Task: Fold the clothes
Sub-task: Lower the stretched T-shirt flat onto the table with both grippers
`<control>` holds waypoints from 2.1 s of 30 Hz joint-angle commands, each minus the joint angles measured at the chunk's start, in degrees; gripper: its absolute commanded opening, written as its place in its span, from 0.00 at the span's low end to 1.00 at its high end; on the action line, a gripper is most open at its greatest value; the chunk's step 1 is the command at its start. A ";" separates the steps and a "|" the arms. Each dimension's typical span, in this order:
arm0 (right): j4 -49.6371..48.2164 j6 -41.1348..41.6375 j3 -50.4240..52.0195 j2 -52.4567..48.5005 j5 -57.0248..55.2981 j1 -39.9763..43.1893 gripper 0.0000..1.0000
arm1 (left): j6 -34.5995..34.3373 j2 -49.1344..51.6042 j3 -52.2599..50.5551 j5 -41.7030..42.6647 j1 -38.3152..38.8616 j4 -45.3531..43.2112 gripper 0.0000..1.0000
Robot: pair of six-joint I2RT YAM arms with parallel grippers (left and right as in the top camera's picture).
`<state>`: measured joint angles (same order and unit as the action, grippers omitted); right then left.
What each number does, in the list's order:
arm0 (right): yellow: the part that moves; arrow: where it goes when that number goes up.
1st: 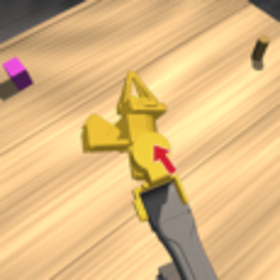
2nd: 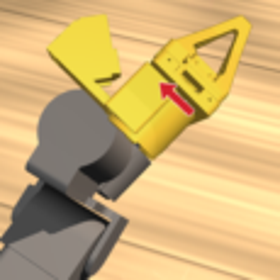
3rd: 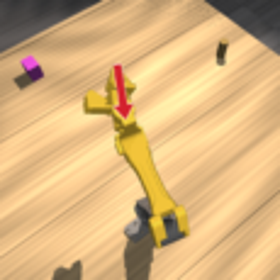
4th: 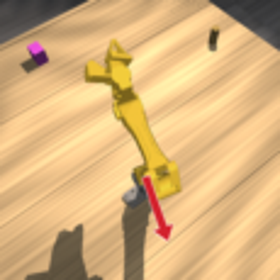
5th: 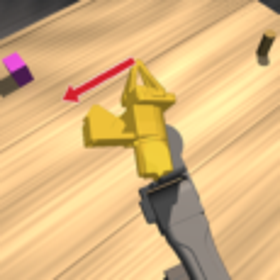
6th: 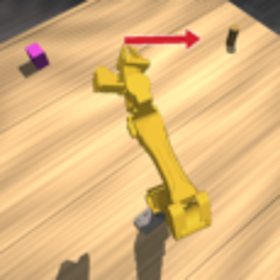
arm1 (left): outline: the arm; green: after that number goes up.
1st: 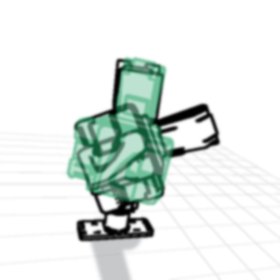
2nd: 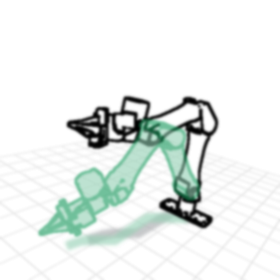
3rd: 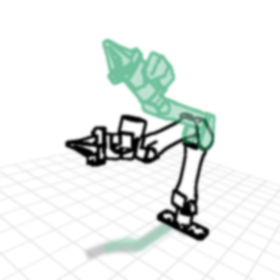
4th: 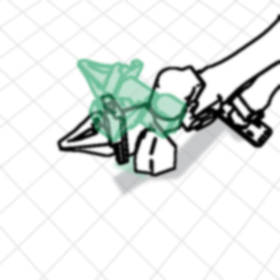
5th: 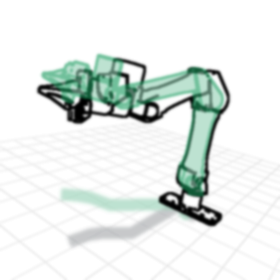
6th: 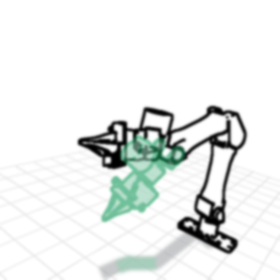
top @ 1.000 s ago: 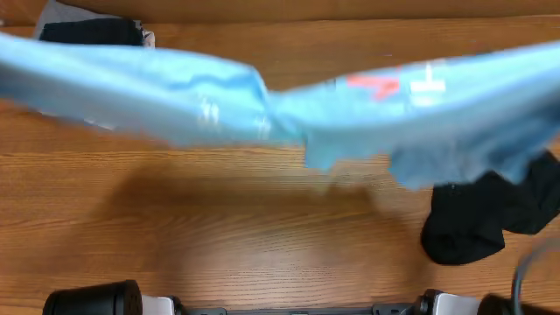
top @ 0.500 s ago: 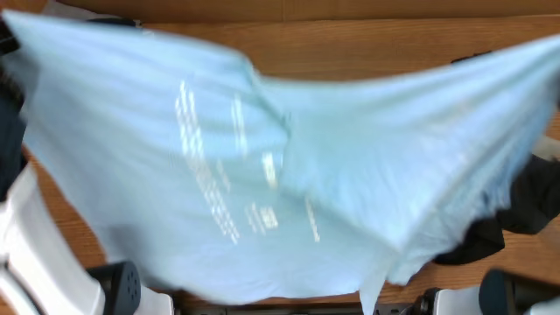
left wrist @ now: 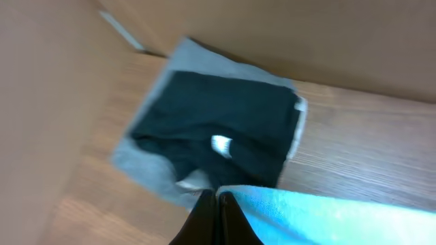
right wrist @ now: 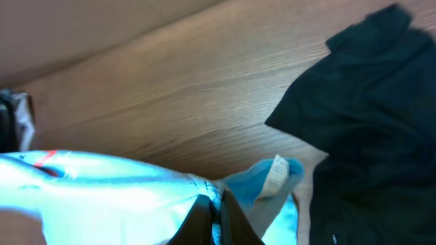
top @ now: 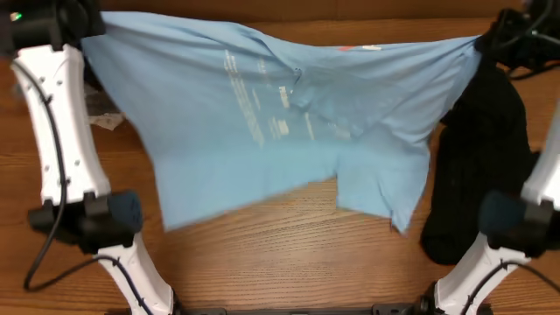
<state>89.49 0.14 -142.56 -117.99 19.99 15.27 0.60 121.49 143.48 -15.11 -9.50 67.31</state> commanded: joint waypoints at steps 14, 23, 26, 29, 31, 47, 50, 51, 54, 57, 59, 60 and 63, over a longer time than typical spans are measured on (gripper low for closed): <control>-25.81 0.90 4.63 -20.26 0.09 -4.04 0.04 | 0.04 18.43 -0.11 4.35 6.21 -10.60 0.04; -35.19 3.58 4.20 -21.22 -0.57 -4.50 0.44 | -5.62 18.56 -0.09 4.22 6.69 -18.69 0.04; -32.28 3.56 2.67 -20.87 2.19 -4.52 0.70 | -5.99 18.56 -0.09 4.24 6.78 -19.17 0.04; -27.78 2.40 2.14 -18.91 3.67 -6.01 0.72 | -5.97 18.56 -0.09 4.24 6.91 -18.69 0.04; -25.05 2.40 2.14 -18.71 3.41 -7.41 0.74 | -5.97 18.56 -0.09 4.26 6.91 -18.32 0.04; -14.82 12.22 18.40 -18.73 -10.97 -22.16 0.59 | -5.97 18.56 -0.09 4.24 6.91 -13.88 0.04; -16.41 14.91 21.46 -18.73 -11.19 -22.43 0.54 | -5.95 18.56 -0.09 4.24 6.91 -13.40 0.04; -17.25 15.47 22.34 -18.73 -11.43 -22.38 0.54 | -5.95 18.56 -0.09 4.24 6.91 -13.27 0.04; -19.47 15.65 24.24 -18.73 -11.69 -22.38 0.54 | -5.97 18.56 -0.09 4.24 6.91 -12.85 0.04; -21.79 16.68 26.10 -18.73 -12.44 -22.38 0.53 | -5.95 18.56 -0.09 4.24 6.91 -12.17 0.05; -23.02 16.68 27.04 -18.73 -12.24 -22.40 0.51 | -5.95 18.56 -0.09 4.24 6.91 -11.80 0.04; -23.06 16.72 27.08 -18.73 -12.17 -22.40 0.50 | -5.95 18.56 -0.09 4.24 6.91 -11.69 0.04; -23.47 16.90 27.10 -18.73 -12.11 -22.45 0.46 | -5.95 18.56 -0.09 4.22 6.91 -11.43 0.04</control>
<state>66.72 16.16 -116.55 -138.72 8.34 -7.16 -4.36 140.29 143.06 -10.92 -2.66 55.64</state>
